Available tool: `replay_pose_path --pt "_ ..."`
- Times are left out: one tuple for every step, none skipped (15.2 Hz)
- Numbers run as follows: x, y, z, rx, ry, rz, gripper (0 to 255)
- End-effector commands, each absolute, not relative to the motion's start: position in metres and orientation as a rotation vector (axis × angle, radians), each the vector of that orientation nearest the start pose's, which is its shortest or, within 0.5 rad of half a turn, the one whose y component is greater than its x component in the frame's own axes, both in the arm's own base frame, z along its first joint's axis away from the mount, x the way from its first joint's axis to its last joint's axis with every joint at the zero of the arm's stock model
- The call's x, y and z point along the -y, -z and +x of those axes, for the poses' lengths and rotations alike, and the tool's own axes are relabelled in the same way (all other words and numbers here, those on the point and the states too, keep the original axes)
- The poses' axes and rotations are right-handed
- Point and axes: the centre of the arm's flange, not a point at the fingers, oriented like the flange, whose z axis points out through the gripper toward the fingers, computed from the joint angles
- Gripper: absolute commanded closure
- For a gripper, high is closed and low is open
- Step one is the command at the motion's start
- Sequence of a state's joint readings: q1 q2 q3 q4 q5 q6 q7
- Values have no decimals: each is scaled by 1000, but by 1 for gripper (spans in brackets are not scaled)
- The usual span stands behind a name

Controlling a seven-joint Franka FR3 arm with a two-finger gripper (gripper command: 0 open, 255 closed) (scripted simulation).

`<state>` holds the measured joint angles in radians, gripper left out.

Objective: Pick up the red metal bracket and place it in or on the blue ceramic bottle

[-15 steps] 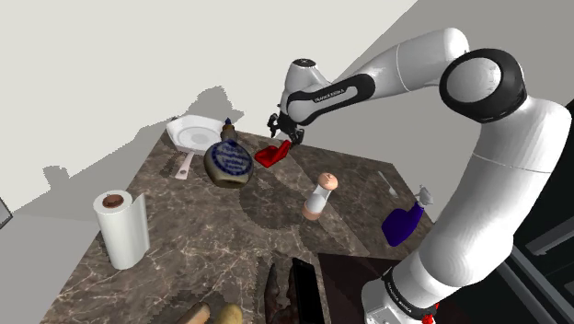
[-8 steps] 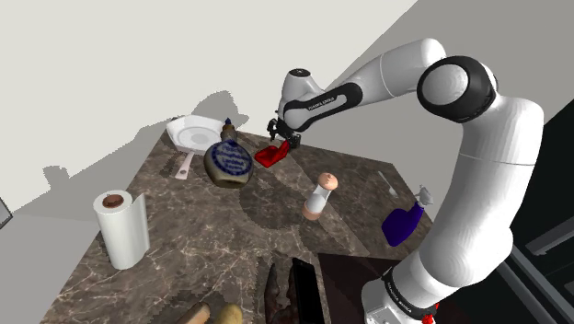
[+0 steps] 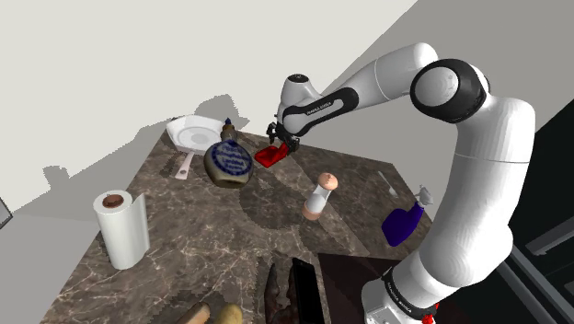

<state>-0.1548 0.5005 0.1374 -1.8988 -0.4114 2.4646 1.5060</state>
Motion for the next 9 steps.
replay_pose_path --pt "15 -245 639 -1860 314 -2633 0" --pt "15 -245 639 -1860 314 -2633 0" --pt "15 -245 639 -1860 314 -2633 255" --pt "15 -245 639 -1860 314 -2633 255" --pt "15 -245 639 -1860 314 -2633 255" --pt "15 -245 639 -1860 314 -2633 255" --pt "15 -245 639 -1860 314 -2633 255" --pt "16 -245 639 -1860 314 -2633 255" --pt "16 -245 639 -1860 314 -2633 255"
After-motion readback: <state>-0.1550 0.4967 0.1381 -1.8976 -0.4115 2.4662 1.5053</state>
